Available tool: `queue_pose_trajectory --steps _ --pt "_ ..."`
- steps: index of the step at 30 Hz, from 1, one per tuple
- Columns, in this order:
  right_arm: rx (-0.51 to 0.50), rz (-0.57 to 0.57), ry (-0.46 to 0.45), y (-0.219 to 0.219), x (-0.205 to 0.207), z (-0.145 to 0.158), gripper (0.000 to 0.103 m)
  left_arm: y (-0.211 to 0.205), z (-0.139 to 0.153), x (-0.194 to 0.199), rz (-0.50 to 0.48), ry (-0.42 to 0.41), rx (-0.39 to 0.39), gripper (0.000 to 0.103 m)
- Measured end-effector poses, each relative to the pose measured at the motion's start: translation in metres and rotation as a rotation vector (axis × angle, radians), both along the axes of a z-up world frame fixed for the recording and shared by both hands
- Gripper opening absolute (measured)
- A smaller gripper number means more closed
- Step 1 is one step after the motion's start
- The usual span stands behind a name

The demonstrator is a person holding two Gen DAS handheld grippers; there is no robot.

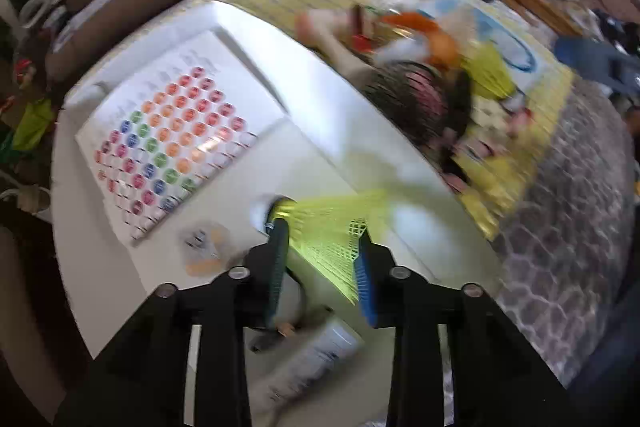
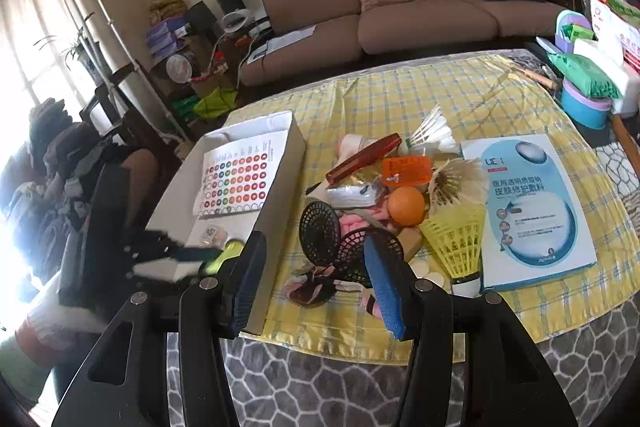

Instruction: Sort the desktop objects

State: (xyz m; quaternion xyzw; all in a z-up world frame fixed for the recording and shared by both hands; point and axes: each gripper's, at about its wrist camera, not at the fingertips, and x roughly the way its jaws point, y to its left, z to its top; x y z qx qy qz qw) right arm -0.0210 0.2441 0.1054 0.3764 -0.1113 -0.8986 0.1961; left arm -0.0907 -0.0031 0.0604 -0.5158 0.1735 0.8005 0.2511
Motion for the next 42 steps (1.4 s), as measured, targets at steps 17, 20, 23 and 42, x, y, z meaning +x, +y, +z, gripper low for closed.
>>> queue_pose_trajectory --steps 17,20,23,42 --pt "-0.085 -0.392 -0.056 0.178 -0.01 -0.019 0.076 -0.01 0.09 0.031 0.027 -0.031 0.451 0.098" --pt "-0.118 -0.405 -0.119 0.194 -0.016 -0.044 0.076 0.035 0.091 0.035 -0.035 -0.031 0.493 0.1" --pt "-0.113 -0.404 -0.161 0.202 -0.021 -0.062 0.076 0.083 0.076 0.035 -0.068 -0.068 0.517 0.1" --pt "-0.318 -0.245 -0.302 0.216 -0.039 -0.097 0.076 0.222 -0.01 0.003 -0.122 -0.081 0.434 0.101"
